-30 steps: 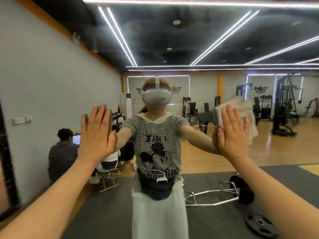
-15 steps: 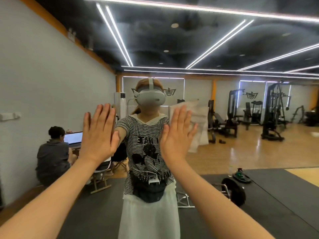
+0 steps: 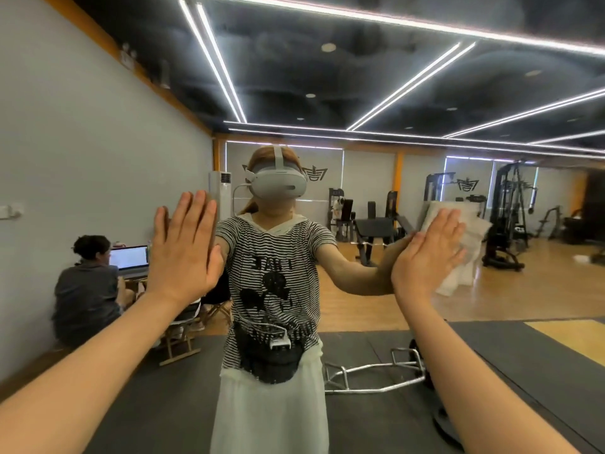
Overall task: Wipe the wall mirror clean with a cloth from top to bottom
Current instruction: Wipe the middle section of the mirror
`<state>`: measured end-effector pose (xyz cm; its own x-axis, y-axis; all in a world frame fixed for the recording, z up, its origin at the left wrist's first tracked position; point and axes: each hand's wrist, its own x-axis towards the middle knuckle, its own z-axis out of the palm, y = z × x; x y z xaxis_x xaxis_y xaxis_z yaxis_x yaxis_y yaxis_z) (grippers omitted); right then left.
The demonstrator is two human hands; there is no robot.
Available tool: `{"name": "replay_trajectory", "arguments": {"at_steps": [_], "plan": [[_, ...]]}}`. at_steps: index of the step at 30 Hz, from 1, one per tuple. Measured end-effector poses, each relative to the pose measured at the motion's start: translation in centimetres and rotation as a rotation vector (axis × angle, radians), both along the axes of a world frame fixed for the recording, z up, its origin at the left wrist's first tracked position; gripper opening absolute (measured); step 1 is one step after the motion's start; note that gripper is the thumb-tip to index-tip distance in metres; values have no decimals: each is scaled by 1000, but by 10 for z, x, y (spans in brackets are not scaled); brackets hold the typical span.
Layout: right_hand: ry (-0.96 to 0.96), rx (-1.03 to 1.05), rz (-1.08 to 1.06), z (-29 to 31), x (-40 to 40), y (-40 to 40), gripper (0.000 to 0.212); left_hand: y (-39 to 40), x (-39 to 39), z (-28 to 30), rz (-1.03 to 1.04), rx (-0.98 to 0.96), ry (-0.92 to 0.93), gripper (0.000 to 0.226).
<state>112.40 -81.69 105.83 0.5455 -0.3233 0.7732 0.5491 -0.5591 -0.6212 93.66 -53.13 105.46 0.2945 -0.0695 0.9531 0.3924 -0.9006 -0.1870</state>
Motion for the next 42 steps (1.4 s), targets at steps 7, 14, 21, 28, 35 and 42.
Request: {"name": "replay_trajectory", "arguments": {"at_steps": [7,14,21,28,35,42], "plan": [[15,-37,52,3,-66,97,59,0,1,-1,-3,8,-19,70],[-333,-411,146,-19,-64,115,61,1,-1,0,-46,-12,2,70],[-205,-314,12,-6,-6,14,57,1,-3,1,-60,-18,9,70],[-108,-224,65,1,8,-20,63,-3,-3,2,-68,-25,0,69],[-300,-380,-8,-1,32,-42,59,-1,-1,0,-88,3,-34,68],[-251,-316,-35,-3,10,-1,63,-1,1,-1,-92,-6,-25,69]]}}
